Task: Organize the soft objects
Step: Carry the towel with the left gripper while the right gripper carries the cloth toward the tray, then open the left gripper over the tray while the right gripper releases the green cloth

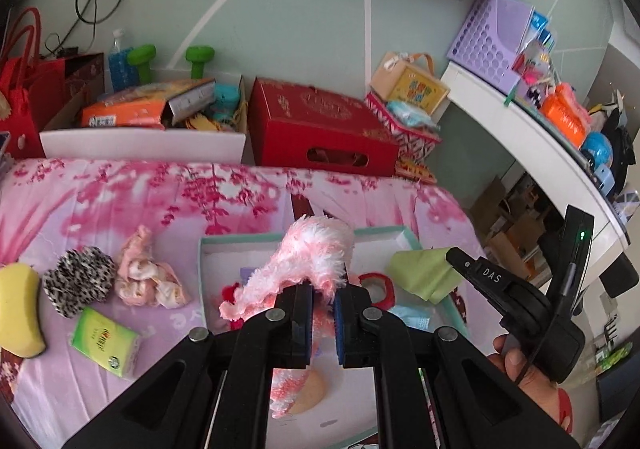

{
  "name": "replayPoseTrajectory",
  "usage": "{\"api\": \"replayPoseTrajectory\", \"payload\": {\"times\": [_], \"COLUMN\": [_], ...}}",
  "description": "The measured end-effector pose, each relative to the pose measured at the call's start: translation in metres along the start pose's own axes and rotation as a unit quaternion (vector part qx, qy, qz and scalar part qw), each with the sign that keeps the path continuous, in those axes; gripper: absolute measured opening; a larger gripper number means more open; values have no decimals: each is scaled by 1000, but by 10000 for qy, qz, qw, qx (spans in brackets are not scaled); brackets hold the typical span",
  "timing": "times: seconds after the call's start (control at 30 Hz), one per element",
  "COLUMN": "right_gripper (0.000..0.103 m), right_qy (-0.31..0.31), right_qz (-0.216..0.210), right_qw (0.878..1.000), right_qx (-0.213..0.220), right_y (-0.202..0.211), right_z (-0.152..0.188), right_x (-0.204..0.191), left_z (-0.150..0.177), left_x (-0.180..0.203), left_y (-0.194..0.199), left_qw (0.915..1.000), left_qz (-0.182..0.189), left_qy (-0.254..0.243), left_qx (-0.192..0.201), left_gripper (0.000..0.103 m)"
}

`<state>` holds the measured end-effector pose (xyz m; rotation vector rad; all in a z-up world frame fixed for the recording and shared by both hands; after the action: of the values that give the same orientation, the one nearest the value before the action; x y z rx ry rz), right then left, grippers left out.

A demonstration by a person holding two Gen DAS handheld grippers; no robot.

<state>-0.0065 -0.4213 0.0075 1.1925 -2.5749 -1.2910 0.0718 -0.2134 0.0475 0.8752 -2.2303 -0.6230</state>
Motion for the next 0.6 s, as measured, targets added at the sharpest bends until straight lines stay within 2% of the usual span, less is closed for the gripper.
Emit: {"api": "replayPoseTrajectory", "payload": {"times": [0.23, 0.6], "right_gripper": [4, 6], "right_qy": [-60, -72], "right_qz": [209, 666], "right_qw": [9984, 9918], "right_qx": [-523, -1088], "right_y": [-21, -42], "right_z": [15, 34], "right_x": [10, 25], "left_z": [19, 54], "left_x": [-2, -18], "left_y": [-36, -79], "left_qw": [9989, 9924], "left_qz": [-88, -278], "left_qy": [7, 186], "left_qx": [-462, -1188], "left_gripper": [8, 8]}}
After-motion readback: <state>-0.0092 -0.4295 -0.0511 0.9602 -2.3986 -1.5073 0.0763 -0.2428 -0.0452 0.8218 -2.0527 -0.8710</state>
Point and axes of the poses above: each gripper's, at about its wrist camera, not at the fingertips, and y roughly against the way its jaws point, x to its right, z to its underside, the point moved 6 cm from there along -y, roughly the way its jaws point, and after that the axes turned 4 degrees about z, right-handed, at the moved point
